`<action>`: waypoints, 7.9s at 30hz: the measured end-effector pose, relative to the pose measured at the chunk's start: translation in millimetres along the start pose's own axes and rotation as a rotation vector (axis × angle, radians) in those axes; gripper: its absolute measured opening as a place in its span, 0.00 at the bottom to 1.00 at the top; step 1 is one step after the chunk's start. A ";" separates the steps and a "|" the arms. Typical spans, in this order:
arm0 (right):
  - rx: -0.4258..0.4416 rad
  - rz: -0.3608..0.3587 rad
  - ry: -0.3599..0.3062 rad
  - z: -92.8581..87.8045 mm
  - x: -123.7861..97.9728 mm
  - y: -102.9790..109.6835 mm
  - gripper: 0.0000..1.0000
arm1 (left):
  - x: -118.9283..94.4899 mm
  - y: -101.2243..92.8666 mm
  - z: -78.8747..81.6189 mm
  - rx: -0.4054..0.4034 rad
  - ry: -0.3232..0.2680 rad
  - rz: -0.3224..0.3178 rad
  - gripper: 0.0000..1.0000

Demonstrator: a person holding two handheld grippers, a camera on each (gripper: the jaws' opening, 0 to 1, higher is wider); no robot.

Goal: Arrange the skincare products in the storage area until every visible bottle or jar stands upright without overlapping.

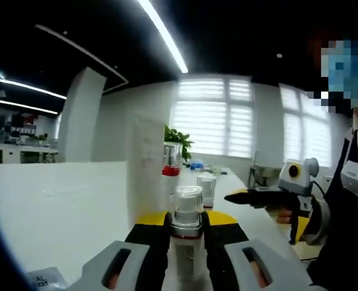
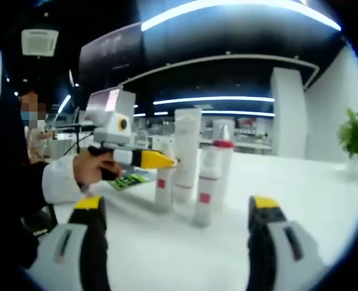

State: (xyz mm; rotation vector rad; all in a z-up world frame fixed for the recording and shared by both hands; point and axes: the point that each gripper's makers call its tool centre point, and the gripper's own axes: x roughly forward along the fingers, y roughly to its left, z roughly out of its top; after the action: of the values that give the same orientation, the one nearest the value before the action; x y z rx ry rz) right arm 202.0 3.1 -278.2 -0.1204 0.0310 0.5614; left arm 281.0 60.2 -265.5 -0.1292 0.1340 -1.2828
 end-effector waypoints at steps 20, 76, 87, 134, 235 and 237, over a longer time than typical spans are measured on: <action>0.000 0.007 0.004 -1.5 1.1 -1.0 0.97 | -0.8 -2.7 -15.7 0.027 0.076 0.001 0.36; 0.013 0.046 0.015 -12.5 13.0 2.5 0.97 | -15.4 3.7 -49.3 -0.024 0.187 0.027 0.26; 0.009 0.045 0.022 -14.7 12.5 1.6 0.96 | -10.6 -1.7 -51.8 -0.035 0.193 0.011 0.23; 0.003 0.041 0.045 -19.5 10.8 0.3 0.96 | -17.0 6.6 -56.0 -0.064 0.201 0.068 0.24; 0.069 0.356 -0.056 54.2 21.7 103.6 0.00 | -152.5 -52.0 4.5 0.017 -0.032 0.285 0.00; 0.072 0.354 -0.067 54.6 21.0 102.9 0.00 | -157.1 -52.9 5.2 0.018 -0.062 0.300 0.00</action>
State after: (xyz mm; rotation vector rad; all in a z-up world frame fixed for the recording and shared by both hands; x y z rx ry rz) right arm 164.8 107.3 -236.2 -0.0251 0.0074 0.9161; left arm 188.2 196.4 -247.0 -0.1278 0.0849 -0.9795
